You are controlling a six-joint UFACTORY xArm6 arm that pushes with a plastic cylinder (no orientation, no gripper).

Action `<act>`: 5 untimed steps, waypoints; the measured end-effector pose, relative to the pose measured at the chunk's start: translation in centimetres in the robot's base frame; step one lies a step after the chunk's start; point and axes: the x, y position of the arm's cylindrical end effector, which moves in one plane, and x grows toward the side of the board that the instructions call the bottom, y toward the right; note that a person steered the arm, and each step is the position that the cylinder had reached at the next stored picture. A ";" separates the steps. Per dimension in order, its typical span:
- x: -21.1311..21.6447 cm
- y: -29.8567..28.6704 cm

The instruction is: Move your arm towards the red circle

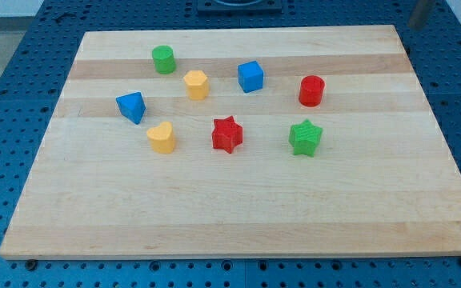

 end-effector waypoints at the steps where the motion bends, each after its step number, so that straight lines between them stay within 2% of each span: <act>1: 0.0 0.0; 2: 0.3 -2.0; 3: 5.2 -8.1; 4: 7.8 -12.5; 5: 7.8 -14.1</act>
